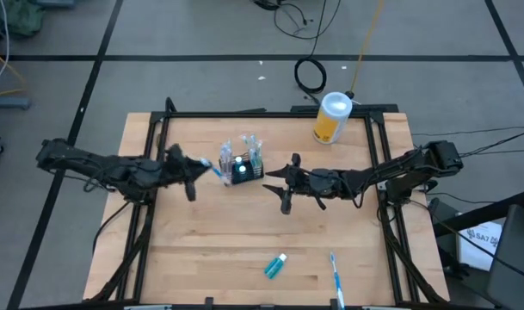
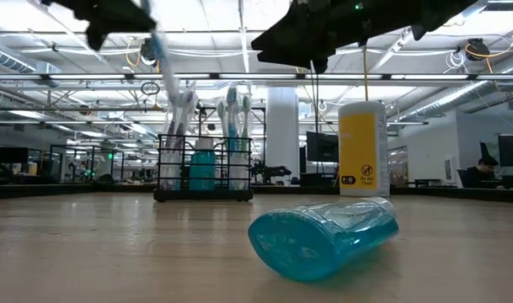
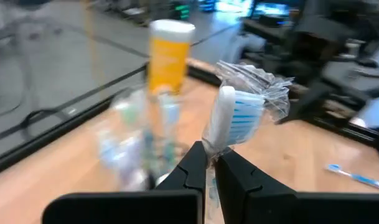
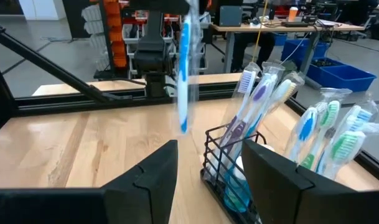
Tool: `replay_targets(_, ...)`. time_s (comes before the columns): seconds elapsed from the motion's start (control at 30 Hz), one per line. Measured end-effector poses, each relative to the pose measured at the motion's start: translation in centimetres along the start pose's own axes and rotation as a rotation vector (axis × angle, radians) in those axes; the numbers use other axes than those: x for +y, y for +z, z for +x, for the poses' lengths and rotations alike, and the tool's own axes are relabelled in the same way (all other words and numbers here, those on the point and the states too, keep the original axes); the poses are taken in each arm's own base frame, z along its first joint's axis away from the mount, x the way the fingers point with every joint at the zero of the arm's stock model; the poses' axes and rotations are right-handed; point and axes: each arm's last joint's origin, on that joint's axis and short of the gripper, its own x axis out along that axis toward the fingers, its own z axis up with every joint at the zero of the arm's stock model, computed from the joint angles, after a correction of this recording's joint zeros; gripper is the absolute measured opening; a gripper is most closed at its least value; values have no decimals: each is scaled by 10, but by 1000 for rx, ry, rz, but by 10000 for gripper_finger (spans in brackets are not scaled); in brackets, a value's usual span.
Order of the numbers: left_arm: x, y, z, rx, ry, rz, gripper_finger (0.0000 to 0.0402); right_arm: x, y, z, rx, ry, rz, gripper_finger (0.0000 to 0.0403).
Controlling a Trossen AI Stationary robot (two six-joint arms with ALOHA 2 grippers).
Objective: Pick & Place toothbrushing station
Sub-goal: Put the blue toothbrush into the black mesh organizer
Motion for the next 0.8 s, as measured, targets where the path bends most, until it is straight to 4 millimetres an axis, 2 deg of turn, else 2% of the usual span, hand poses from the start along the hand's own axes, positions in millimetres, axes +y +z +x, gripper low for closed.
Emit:
replay_targets(0.2, 25, -5, -25, 9, 211, -40, 6, 0, 0, 0, 1, 0, 0, 169)
replay_targets(0.37, 33, -5, -30, -34, 343, -27, 16, 0, 0, 0, 0, 0, 0, 169)
replay_targets(0.63, 34, -9, -10, -13, 448, -22, 7, -5, 0, 1, -1, -14, 0, 171)
replay_targets(0.8, 25, -7, 11, -3, 400, 0, 16, -11, 1, 3, -1, -33, 5, 171)
